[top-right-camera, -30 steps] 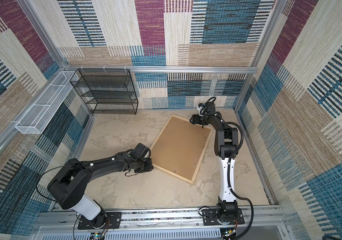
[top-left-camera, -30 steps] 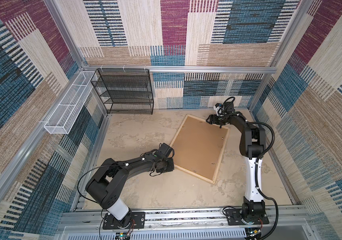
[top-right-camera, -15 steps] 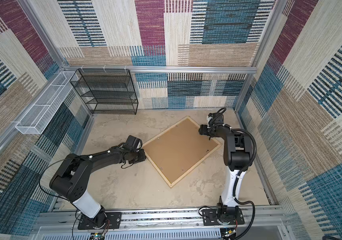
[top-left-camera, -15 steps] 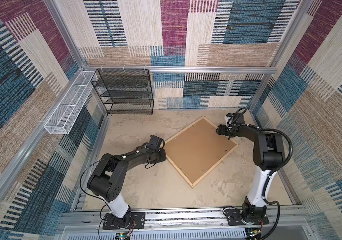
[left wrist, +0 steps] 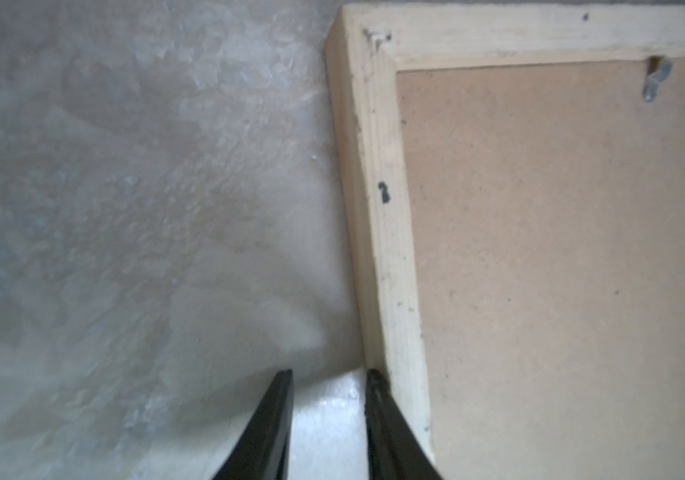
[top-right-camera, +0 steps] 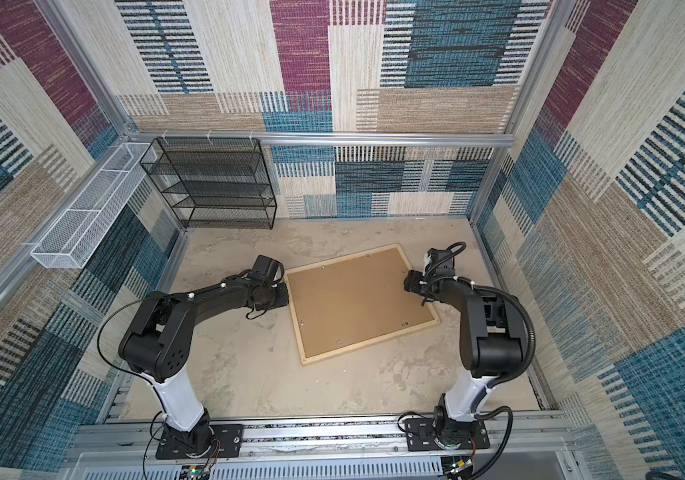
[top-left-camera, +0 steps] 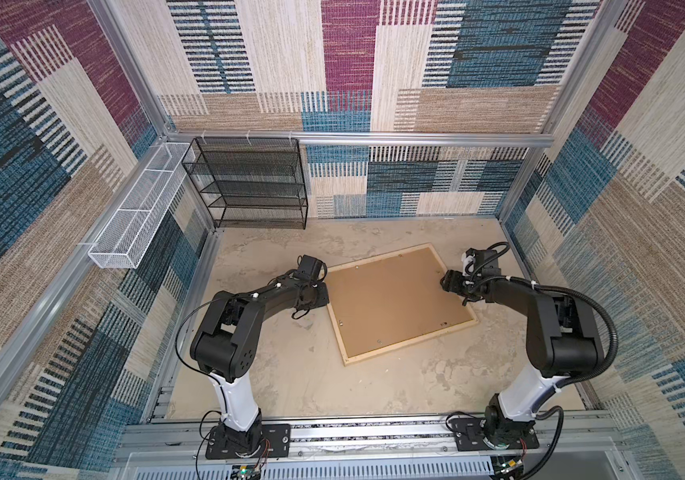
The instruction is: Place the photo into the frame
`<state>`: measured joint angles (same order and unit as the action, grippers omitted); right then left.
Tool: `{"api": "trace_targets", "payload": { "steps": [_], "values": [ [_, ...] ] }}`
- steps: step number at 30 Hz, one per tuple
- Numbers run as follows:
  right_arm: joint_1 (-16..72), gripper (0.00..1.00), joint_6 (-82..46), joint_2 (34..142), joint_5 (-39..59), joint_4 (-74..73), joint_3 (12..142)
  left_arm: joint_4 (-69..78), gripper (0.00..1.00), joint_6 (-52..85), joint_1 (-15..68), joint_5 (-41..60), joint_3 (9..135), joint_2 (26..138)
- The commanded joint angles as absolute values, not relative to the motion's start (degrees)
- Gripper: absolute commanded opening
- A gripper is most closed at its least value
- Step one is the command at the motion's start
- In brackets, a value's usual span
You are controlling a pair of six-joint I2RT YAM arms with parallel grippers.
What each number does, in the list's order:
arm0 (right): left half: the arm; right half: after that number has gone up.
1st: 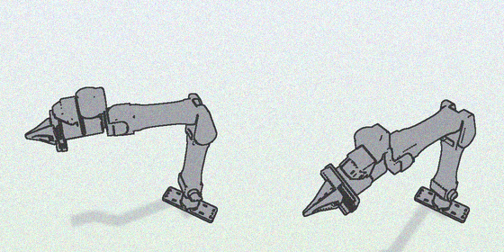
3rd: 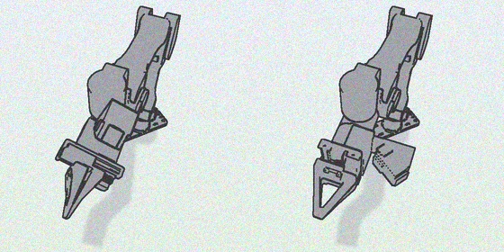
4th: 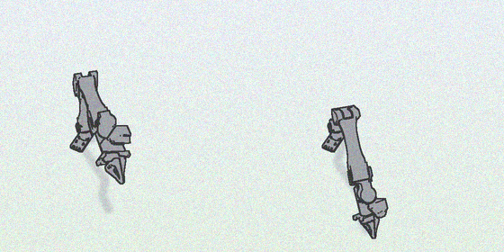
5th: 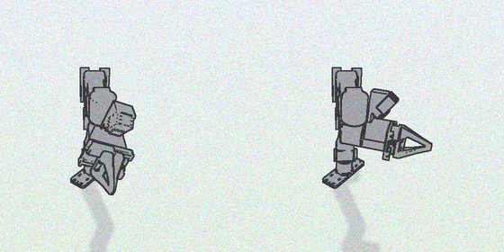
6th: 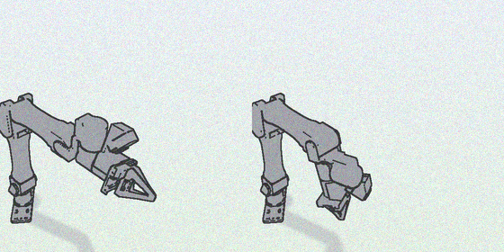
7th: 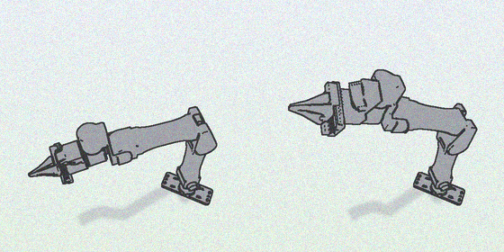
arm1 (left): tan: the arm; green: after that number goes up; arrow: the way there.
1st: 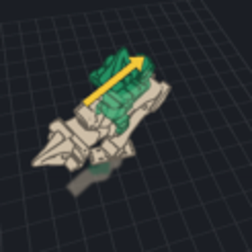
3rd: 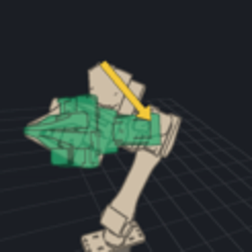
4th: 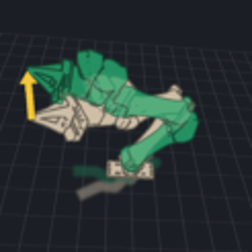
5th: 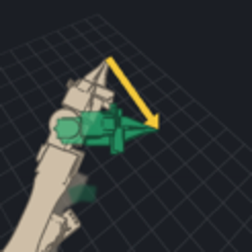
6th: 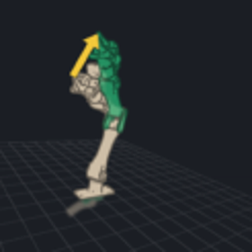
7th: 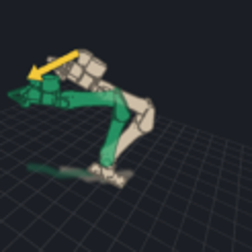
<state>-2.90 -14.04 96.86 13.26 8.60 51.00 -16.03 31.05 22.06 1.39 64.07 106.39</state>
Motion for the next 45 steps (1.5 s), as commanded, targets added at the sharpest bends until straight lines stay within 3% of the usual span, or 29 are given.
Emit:
{"api": "trace_targets", "payload": {
  "steps": [1,7,12,18,23,34,45],
  "values": [
    [-2.46,0.74,-18.25,93.12,19.01,9.79,46.32,-20.12,0.34,28.33,21.55,2.87,66.90,109.15],
    [-2.37,0.74,-20.89,82.65,18.63,9.44,38.73,-21.55,0.34,26.68,20.41,2.75,72.79,112.70],
    [-2.29,0.72,-21.45,79.92,14.09,9.03,39.11,-23.96,0.34,25.88,20.32,0.62,74.62,112.08],
    [-1.95,0.71,-22.51,75.60,10.78,5.21,38.93,-25.16,0.35,27.32,20.41,-3.60,69.07,101.69],
    [1.26,0.65,-22.68,75.69,11.12,2.05,40.04,-24.87,0.35,27.65,21.03,1.20,62.92,95.13],
    [15.97,0.55,-22.48,89.37,16.79,-3.39,49.07,-10.98,0.34,34.00,25.57,5.97,44.24,83.32],
    [30.06,0.48,-28.19,102.82,23.36,-12.69,53.95,-9.42,0.29,32.99,27.77,6.29,44.27,87.75]
  ]
}}
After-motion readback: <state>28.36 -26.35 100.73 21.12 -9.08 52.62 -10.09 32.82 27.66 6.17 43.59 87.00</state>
